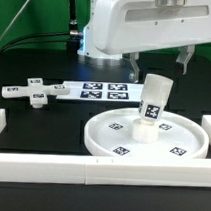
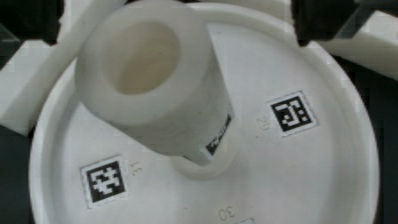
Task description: Assemble round table
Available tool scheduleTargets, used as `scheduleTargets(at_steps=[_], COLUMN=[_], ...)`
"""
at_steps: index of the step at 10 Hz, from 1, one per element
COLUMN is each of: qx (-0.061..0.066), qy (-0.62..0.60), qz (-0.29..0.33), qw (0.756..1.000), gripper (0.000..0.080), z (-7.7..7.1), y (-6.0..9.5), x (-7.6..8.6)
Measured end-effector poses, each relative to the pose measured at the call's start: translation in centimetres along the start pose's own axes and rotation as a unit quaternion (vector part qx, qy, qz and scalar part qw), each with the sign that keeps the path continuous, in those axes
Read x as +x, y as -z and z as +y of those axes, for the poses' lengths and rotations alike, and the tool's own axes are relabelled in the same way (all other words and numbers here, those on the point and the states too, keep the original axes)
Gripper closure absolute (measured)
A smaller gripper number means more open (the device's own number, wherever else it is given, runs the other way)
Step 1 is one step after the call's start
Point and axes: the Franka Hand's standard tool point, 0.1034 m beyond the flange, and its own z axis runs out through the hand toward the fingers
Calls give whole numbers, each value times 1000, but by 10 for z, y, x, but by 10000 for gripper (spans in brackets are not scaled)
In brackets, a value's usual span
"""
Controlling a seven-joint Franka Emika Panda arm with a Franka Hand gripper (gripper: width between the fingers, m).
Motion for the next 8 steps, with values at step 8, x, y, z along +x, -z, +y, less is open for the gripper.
scheduleTargets(at_steps=[8], qx=[-9], qy=[58], qz=[8], qw=[998], gripper=[151], z=[-11], y=[-16], x=[-8])
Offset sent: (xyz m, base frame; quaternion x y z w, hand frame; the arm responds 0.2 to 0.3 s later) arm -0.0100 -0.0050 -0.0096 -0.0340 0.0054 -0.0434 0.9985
